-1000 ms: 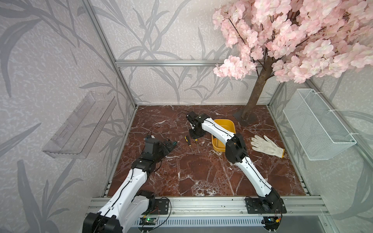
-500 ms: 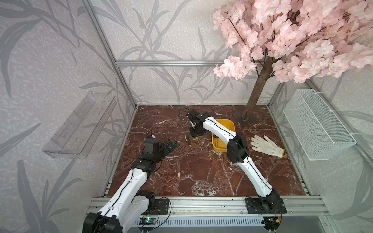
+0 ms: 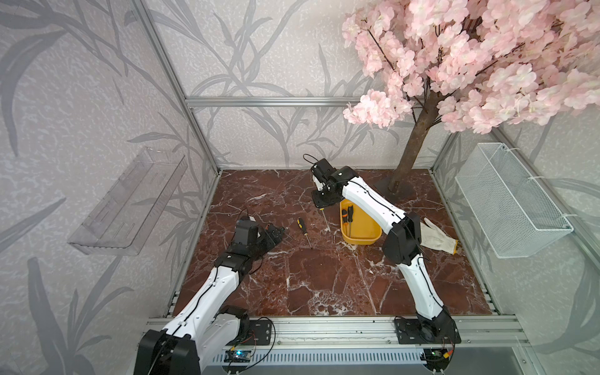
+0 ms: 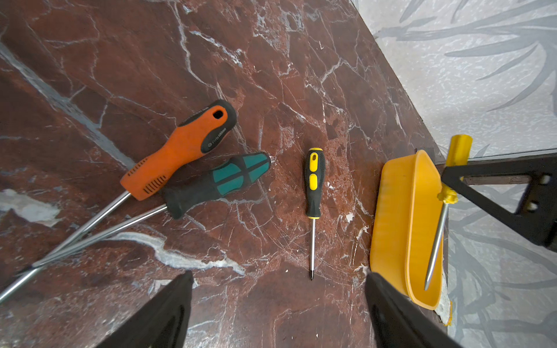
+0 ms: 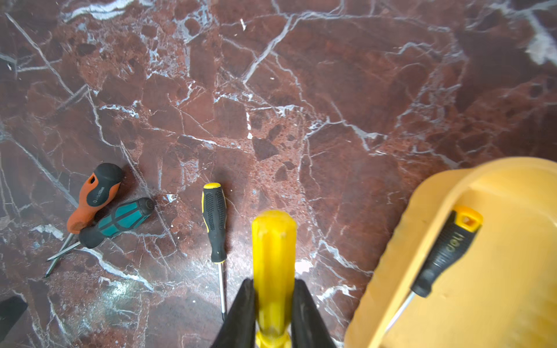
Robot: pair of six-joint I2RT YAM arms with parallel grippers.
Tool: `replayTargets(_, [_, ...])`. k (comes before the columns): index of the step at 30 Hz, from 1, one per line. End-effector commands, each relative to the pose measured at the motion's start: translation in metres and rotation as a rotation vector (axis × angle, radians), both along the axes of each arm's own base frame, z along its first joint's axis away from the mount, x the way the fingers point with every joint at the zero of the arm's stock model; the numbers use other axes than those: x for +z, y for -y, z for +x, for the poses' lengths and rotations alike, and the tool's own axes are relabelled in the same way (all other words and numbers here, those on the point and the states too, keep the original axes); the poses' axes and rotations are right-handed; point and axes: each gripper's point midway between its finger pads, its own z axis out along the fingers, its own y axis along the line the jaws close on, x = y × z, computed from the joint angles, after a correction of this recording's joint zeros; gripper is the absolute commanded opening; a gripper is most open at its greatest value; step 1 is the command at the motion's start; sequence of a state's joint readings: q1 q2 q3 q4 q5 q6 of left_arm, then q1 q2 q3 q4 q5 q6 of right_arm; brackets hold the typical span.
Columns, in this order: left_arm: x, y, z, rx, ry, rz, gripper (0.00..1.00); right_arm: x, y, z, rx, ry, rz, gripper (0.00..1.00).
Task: Put the screwdriver on the desktop into the storage box
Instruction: Place the screwdriver in the storage box.
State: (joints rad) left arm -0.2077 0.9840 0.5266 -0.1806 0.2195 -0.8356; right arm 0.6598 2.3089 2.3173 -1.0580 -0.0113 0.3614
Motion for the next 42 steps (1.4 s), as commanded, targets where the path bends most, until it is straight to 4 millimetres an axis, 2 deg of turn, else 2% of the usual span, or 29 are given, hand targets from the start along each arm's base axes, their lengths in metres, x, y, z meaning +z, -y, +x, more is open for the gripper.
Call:
replayTargets(1, [0.024,0.016,0.013,-0.046,0.063,-0.027,0.91,0.026,0.023,0.008,-0.04,0.049,0.033,0.21])
replayTargets(5, [0.026,0.03,0.017,-0.081,0.067,-0.022,0.91,0.028,0.051,0.013,-0.099,0.054,0.047,0.21])
replayTargets(9, [0.026,0.048,0.02,-0.117,0.07,-0.026,0.91,0.02,0.083,0.015,-0.166,0.043,0.048,0.21])
replayTargets(14, [0.023,0.07,0.021,-0.162,0.057,-0.033,0.91,0.005,0.119,0.02,-0.25,0.031,0.045,0.21])
replayTargets(18, [0.019,0.083,0.021,-0.186,0.047,-0.036,0.91,-0.012,0.137,0.024,-0.299,0.008,0.039,0.22])
replayTargets(24, [0.015,0.092,0.018,-0.204,0.036,-0.033,0.9,-0.047,0.152,0.03,-0.344,-0.035,0.003,0.22])
replayTargets(33, [0.011,0.087,0.016,-0.196,0.03,-0.008,0.9,-0.082,0.156,0.038,-0.376,-0.081,-0.023,0.22])
replayTargets(40, [0.01,0.085,0.016,-0.195,0.029,0.006,0.9,-0.096,0.159,0.037,-0.388,-0.107,-0.042,0.24])
replayTargets(42, [0.008,0.085,0.016,-0.193,0.025,0.008,0.9,-0.098,0.161,0.036,-0.393,-0.112,-0.049,0.29])
